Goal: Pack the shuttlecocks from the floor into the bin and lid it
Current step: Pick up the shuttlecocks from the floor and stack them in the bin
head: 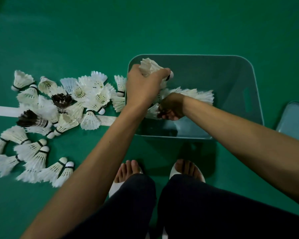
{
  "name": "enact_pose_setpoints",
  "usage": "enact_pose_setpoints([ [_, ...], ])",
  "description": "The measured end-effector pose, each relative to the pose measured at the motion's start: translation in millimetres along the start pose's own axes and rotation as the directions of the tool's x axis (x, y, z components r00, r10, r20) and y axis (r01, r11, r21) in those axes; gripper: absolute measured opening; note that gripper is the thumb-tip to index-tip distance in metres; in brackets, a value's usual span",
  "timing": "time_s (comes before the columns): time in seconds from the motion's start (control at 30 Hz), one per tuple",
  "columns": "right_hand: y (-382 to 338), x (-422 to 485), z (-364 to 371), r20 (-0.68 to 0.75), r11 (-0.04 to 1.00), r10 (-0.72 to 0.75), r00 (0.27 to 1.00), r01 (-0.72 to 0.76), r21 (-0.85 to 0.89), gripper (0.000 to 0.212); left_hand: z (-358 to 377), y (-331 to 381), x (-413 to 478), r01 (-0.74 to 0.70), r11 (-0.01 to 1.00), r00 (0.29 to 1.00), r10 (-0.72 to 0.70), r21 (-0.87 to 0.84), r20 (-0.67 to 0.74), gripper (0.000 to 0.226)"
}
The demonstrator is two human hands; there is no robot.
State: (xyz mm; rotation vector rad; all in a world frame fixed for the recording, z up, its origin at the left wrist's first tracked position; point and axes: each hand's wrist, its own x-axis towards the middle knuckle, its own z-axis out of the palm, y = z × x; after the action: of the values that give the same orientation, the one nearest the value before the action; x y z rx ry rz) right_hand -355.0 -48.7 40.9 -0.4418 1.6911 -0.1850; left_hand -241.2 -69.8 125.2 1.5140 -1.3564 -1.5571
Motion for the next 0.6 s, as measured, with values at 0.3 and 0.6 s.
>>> enact_pose_setpoints([
  [0.3, 0, 0, -12, 0.071, 0.990, -0.003, 0.997, -0.007, 0.144, 0.020, 1, -11, 4, 0.077, 0.997, 0.994, -0.077, 0.007, 0.075, 0.039],
  [0.6, 11, -81, -83, -0.166, 0.793, -0.604, 0.780, 0.609, -0.026, 0.028, -5, -9, 0, 0.068, 0.919, 0.916, -0.211, 0.389, 0.340, 0.061],
])
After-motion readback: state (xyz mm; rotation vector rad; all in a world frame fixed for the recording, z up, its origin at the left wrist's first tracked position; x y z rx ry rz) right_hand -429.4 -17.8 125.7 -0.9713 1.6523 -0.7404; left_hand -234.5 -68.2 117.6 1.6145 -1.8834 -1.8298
